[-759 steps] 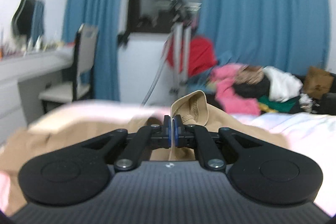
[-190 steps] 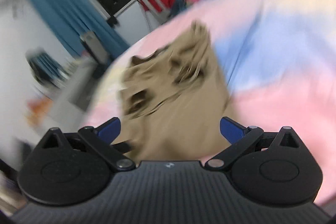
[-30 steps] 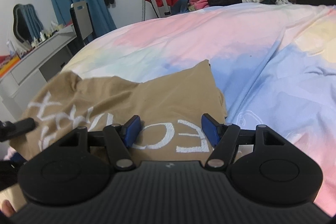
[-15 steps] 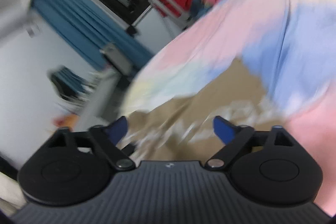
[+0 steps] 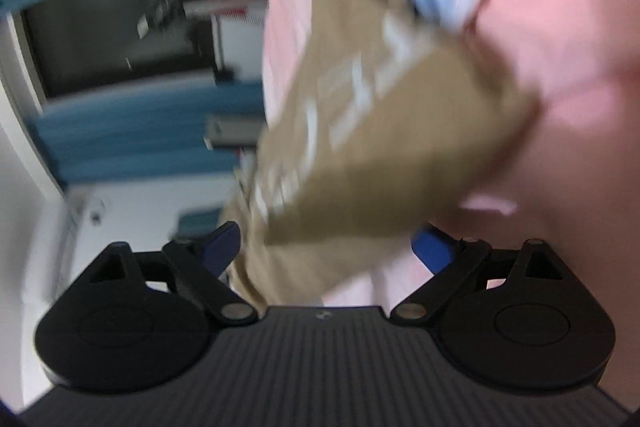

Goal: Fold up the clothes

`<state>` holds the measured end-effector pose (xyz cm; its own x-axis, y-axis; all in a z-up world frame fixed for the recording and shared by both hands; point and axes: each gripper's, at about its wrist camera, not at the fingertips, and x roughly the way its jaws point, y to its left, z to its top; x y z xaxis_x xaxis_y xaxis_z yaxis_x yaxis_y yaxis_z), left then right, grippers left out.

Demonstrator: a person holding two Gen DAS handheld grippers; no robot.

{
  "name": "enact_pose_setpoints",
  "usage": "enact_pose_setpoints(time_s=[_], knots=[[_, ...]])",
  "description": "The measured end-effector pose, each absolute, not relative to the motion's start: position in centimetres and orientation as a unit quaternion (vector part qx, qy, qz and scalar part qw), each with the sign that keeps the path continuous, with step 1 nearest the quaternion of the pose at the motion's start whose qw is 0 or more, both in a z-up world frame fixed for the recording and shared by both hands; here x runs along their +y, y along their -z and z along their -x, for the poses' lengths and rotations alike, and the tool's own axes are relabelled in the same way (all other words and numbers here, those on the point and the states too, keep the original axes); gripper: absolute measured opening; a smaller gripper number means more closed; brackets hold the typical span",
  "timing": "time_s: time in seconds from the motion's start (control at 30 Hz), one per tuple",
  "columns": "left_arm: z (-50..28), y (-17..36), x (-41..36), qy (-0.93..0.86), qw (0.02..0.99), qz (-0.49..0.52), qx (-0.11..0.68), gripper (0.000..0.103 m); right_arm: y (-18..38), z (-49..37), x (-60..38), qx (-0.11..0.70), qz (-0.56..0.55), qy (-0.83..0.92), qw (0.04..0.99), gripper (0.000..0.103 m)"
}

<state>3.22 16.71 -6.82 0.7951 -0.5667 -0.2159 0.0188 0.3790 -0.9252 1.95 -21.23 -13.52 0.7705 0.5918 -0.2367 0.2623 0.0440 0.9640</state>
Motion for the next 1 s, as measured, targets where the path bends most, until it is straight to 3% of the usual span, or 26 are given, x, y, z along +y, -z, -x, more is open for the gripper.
enact_pose_setpoints(time_s=[0.1,0.23,0.33,0.6,1.0], knots=[[-2.8,6.6,16.7,0.190,0.790,0.523,0.257,0.024,13.7,-1.7,-21.9,0.293,-0.688,-0.106,0.655,0.093],[-2.9,6.3,16.6,0.194,0.793,0.515,0.259,0.023,13.3,-1.2,-21.5,0.301,-0.663,-0.072,0.682,0.044],[-2.9,5.3,16.3,0.203,0.804,0.490,0.269,0.023,11.2,-0.2,-21.4,0.280,-0.637,-0.056,0.716,0.034],[-4.1,-1.3,11.5,0.252,0.805,0.445,0.302,0.023,3.1,1.8,-26.2,0.219,-0.604,-0.047,0.765,0.030],[-19.4,-7.3,-13.7,0.303,0.779,0.389,0.387,0.023,-4.2,-4.2,-44.9,0.149,-0.524,0.086,0.834,0.030]])
